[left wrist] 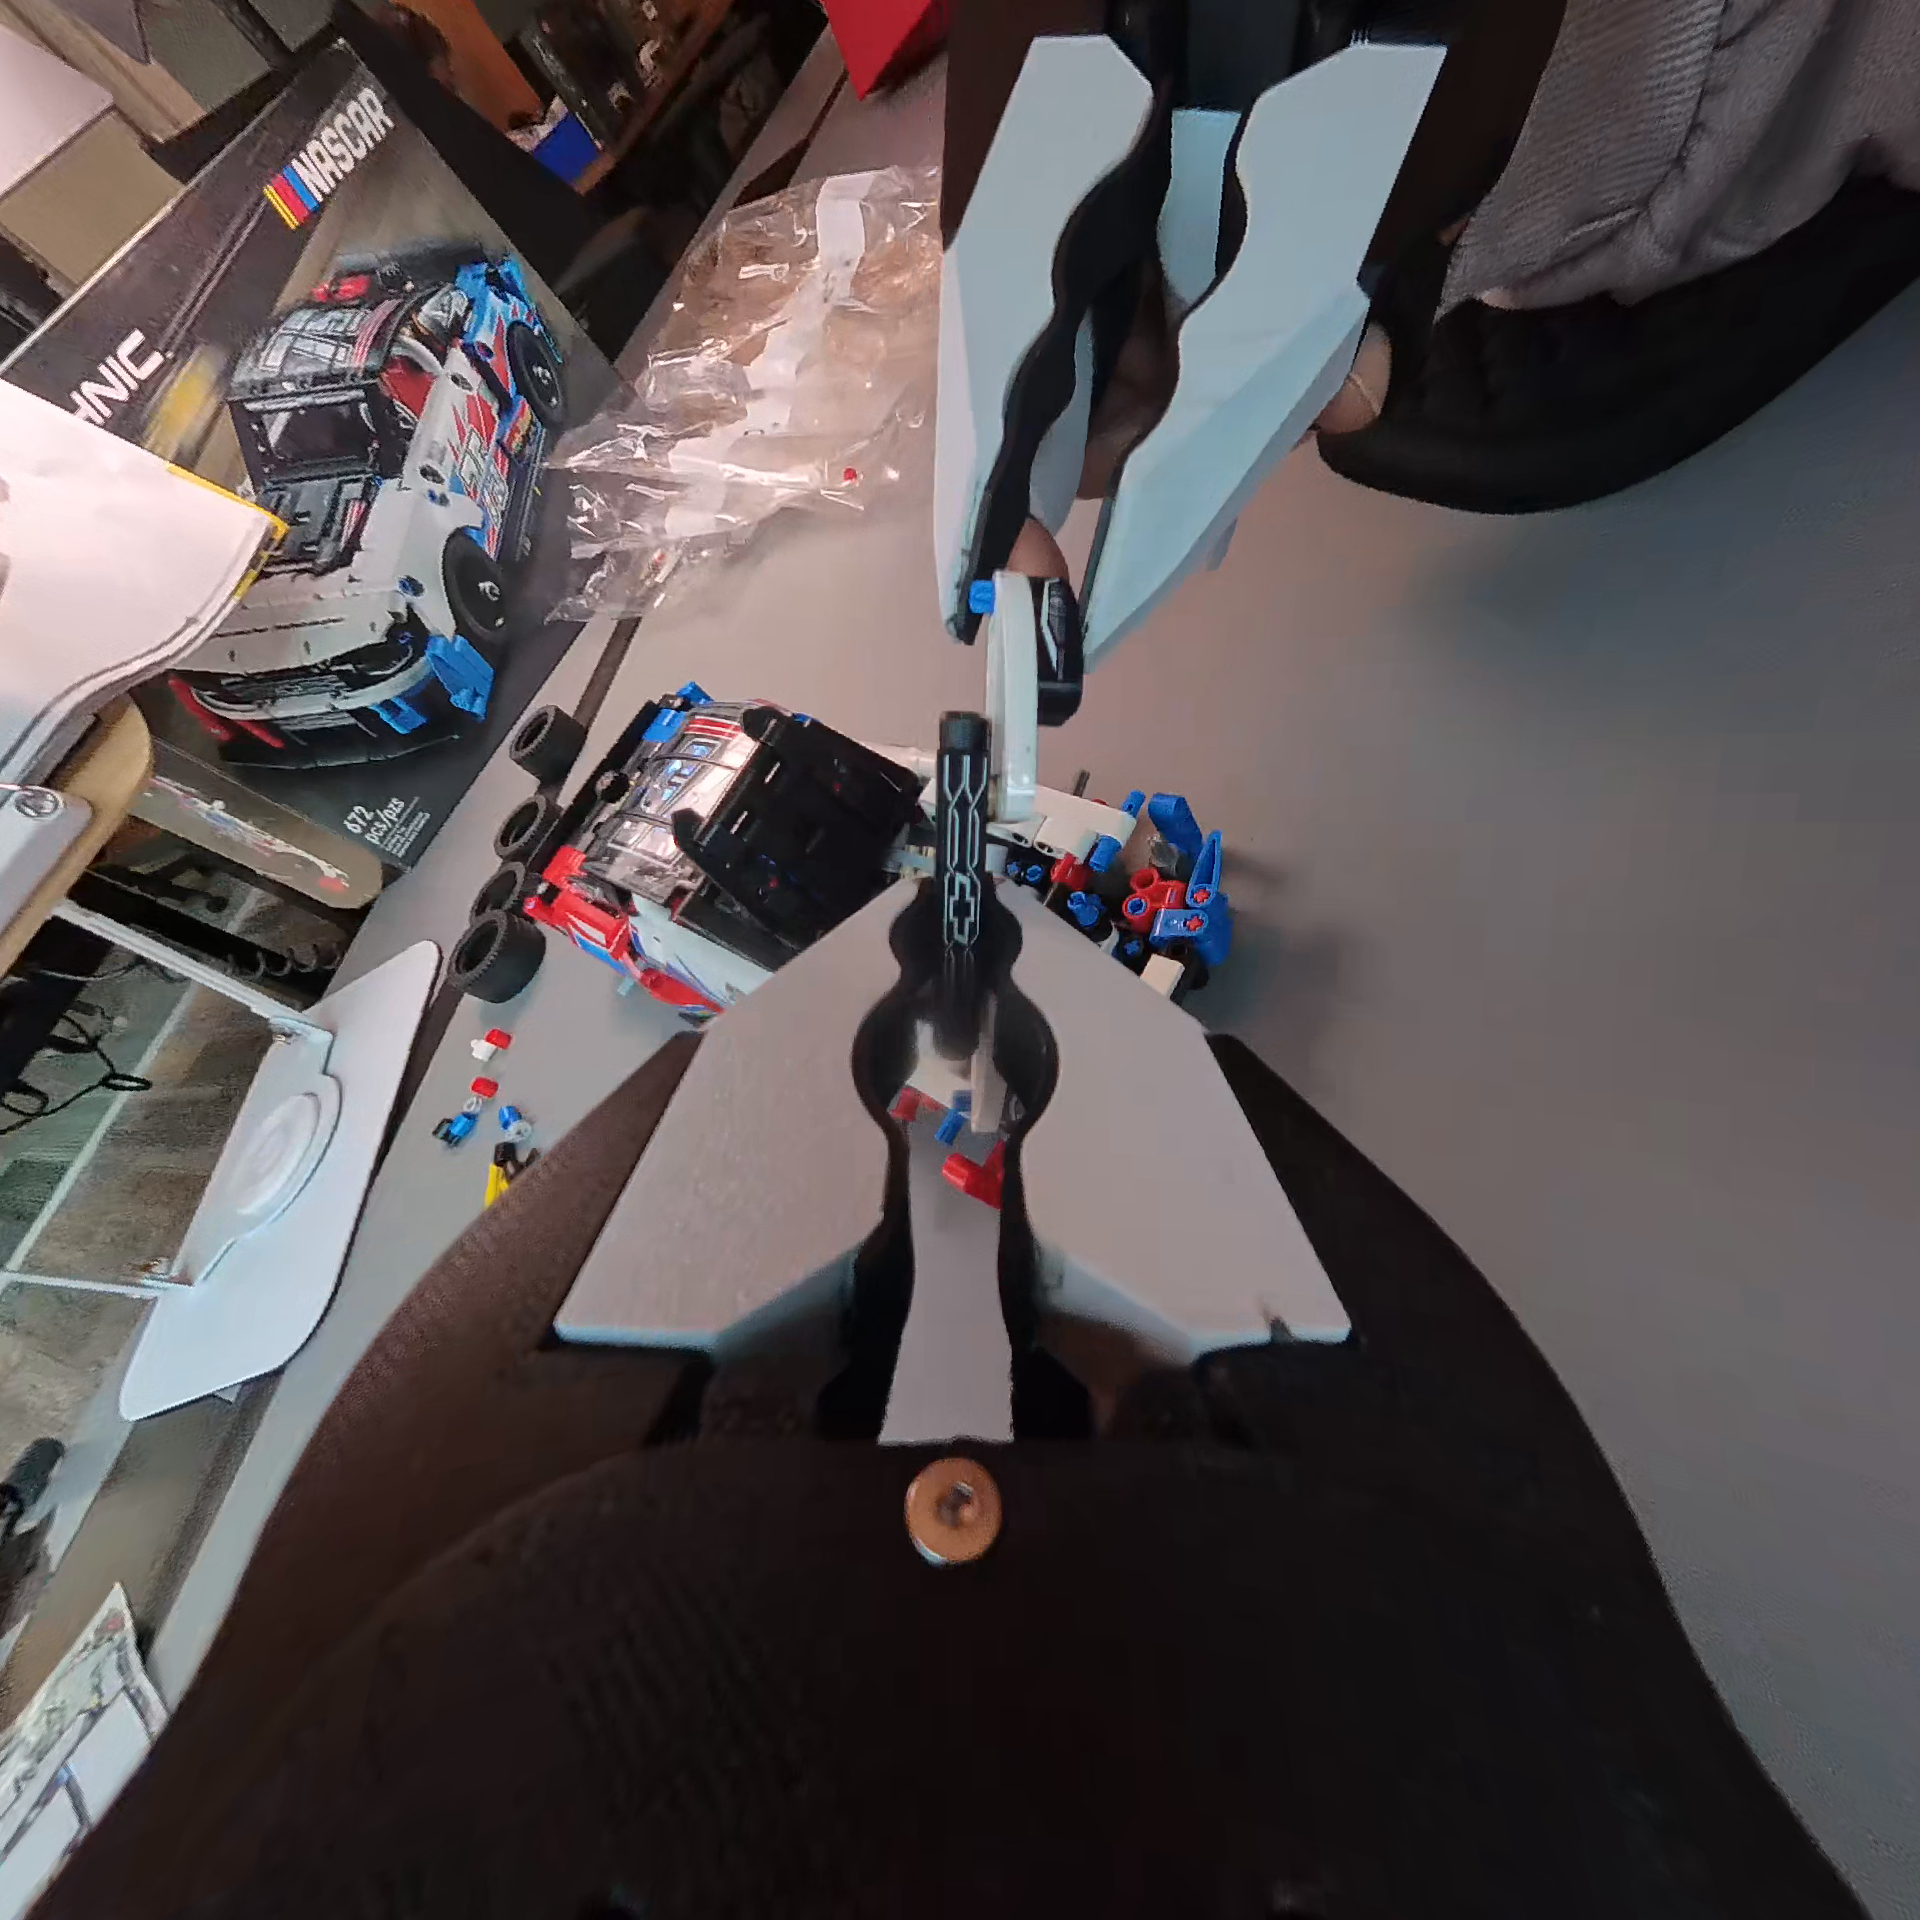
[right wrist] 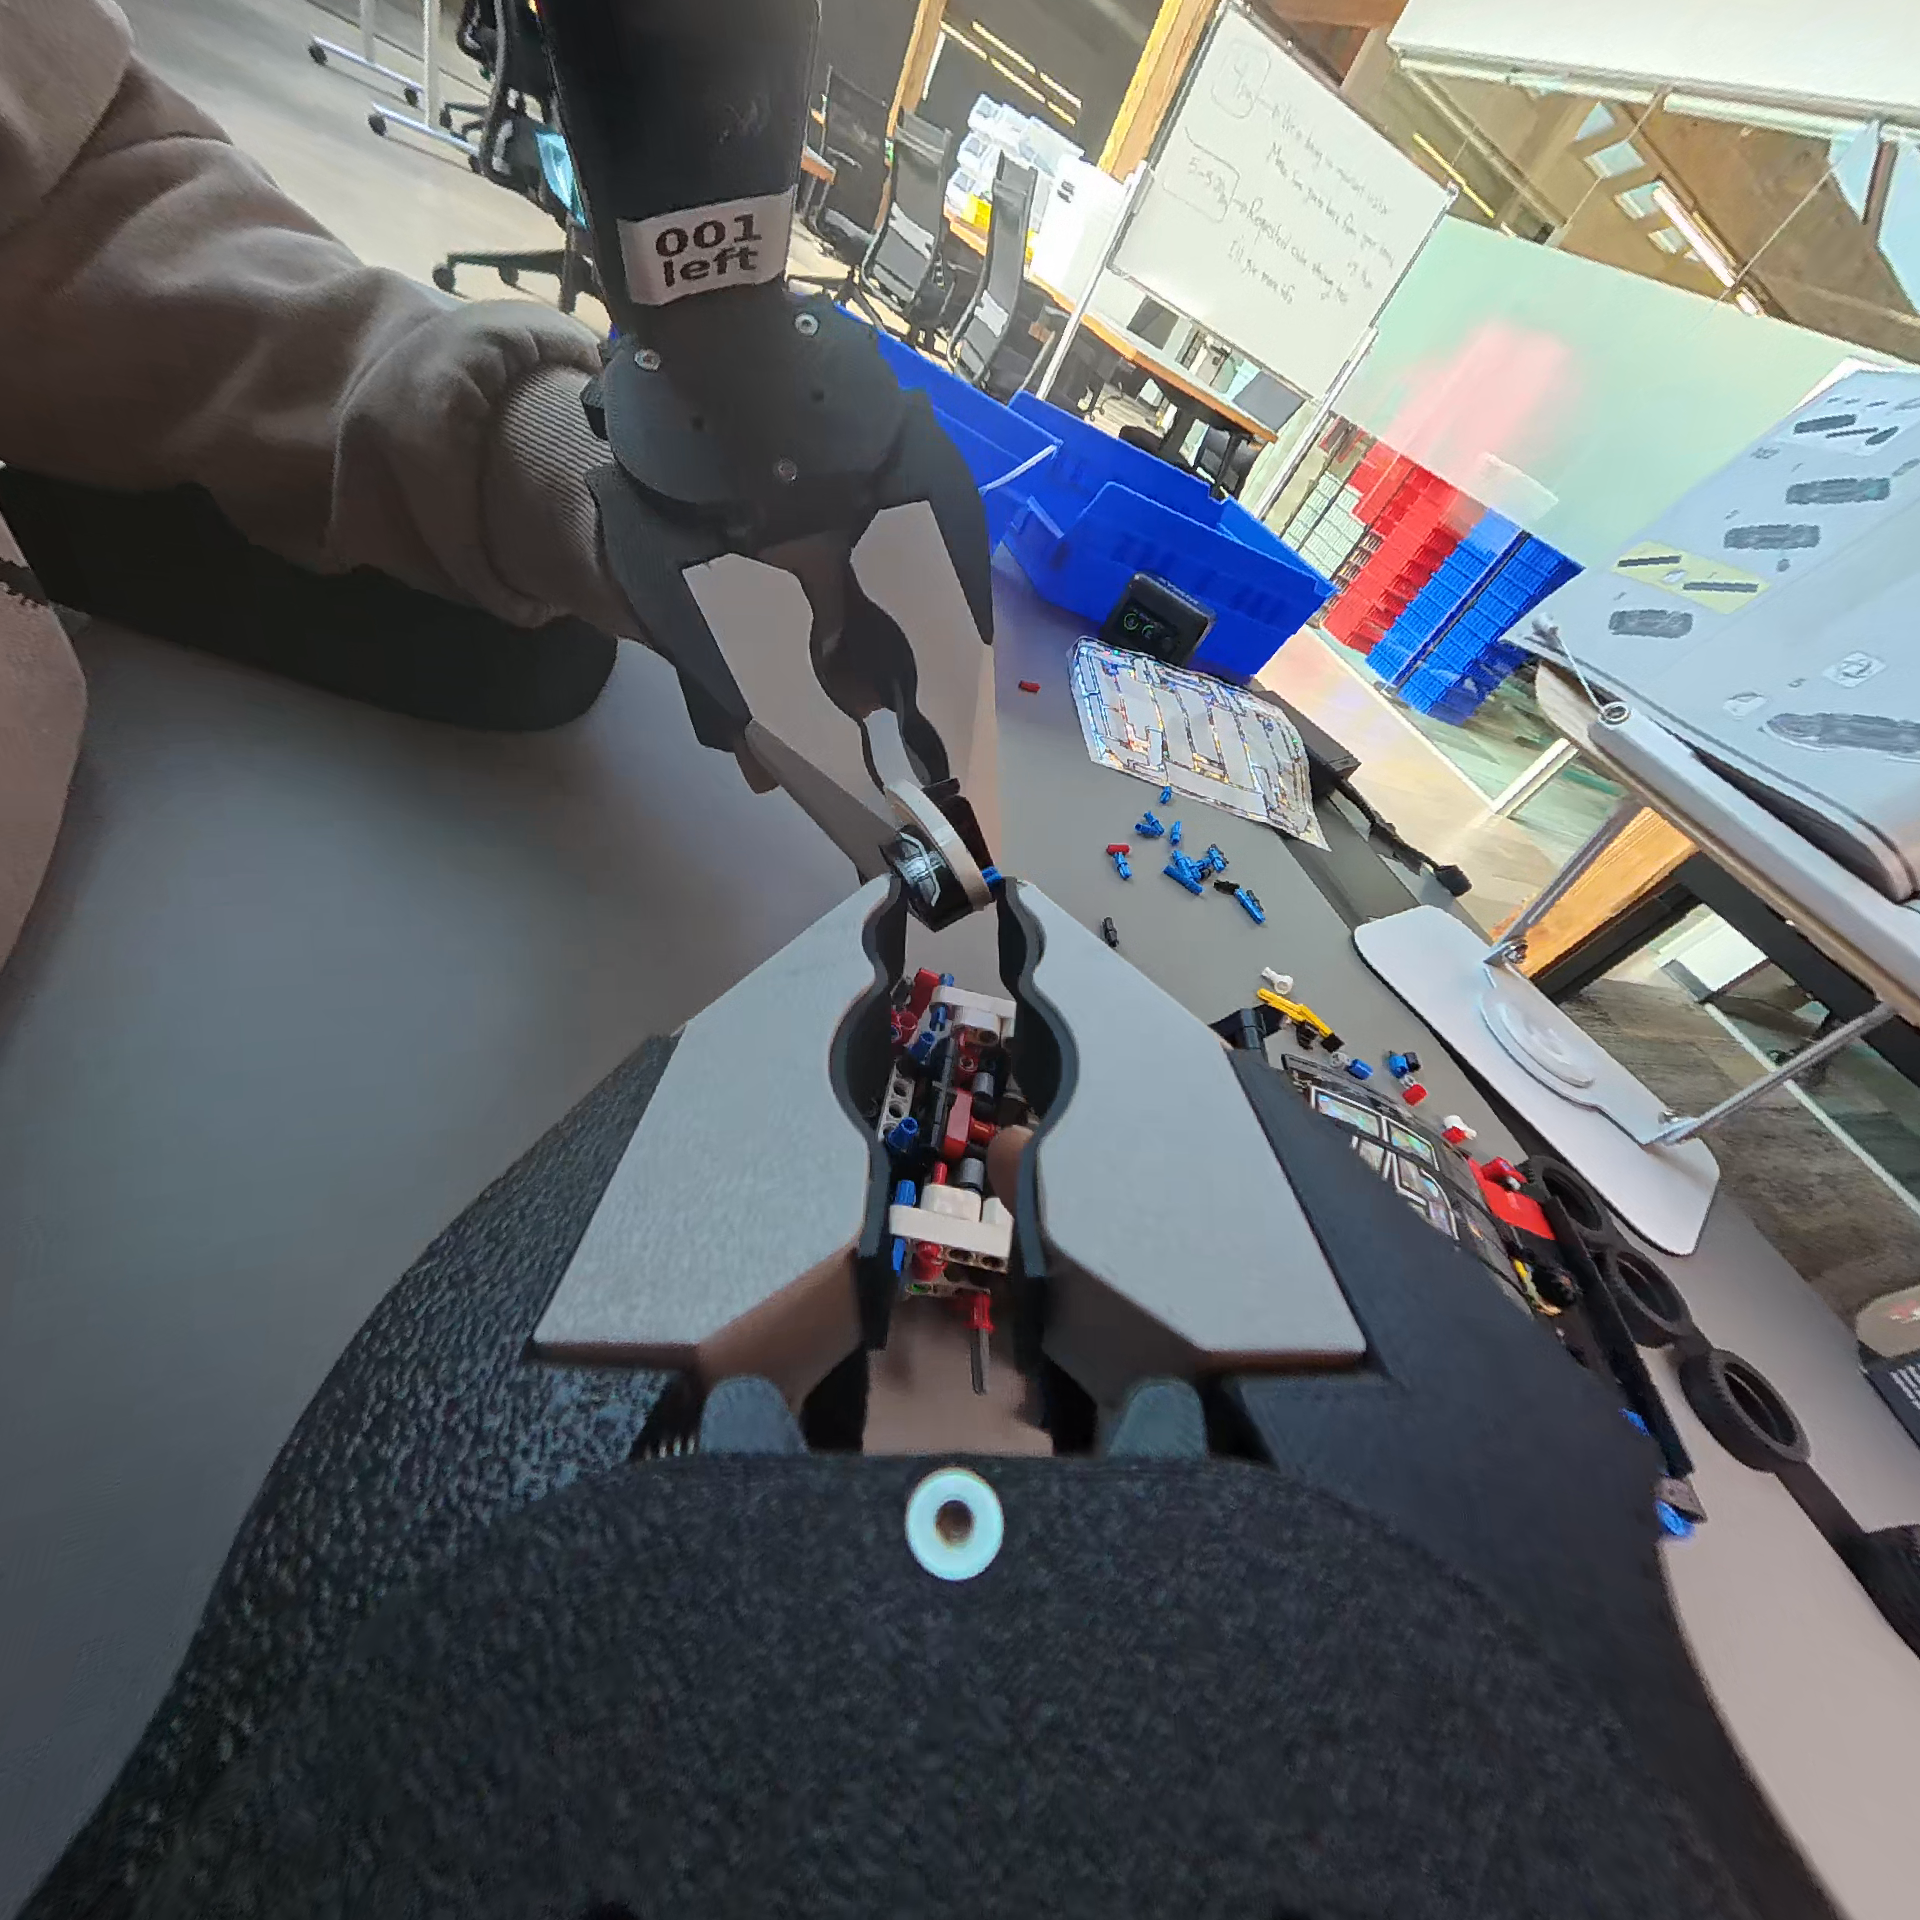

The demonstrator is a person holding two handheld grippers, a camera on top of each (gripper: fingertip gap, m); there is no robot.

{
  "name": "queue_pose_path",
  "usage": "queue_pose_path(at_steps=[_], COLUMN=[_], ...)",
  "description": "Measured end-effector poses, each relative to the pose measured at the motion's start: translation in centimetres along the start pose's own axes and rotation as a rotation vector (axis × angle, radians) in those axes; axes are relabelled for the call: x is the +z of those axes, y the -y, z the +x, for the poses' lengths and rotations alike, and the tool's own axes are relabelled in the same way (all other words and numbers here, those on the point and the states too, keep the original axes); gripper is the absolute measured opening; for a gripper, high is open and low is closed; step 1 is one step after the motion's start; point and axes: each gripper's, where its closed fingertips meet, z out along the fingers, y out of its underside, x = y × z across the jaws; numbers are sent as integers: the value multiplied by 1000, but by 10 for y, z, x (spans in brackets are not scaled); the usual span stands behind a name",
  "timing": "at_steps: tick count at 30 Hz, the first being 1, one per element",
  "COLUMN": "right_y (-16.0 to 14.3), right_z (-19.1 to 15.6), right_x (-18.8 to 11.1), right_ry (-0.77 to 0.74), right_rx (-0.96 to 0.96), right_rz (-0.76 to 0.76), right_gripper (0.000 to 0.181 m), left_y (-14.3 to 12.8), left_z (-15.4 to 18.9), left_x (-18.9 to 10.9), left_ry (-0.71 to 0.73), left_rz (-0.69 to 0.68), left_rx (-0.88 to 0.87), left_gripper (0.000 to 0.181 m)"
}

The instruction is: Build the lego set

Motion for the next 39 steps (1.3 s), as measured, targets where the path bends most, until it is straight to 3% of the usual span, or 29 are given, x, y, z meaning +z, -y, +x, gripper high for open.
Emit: queue_pose_path(at_steps=[9, 18, 23, 33, 39], right_y=[-7, 7, -2, -6, -5], right_z=[-3, -1, 1, -3, -1], right_x=[5, 0, 2, 6, 5], right_ry=[30, 106, 106, 91, 86], right_rx=[62, 287, 323, 256, 284], right_rz=[-31, 95, 59, 24, 41], right_gripper=[13, 13, 14, 12, 10], left_y=[-8, 8, 12, -5, -4], left_z=[5, 8, 3, 6, 4], left_x=[-2, -11, -17, -11, -12], left_ry=[-63, -155, -165, -143, -149], left_rz=[13, 167, 212, 101, 113], left_rx=[-89, -280, -350, -295, -332], left_gripper=[5, 6, 7, 6, 6])
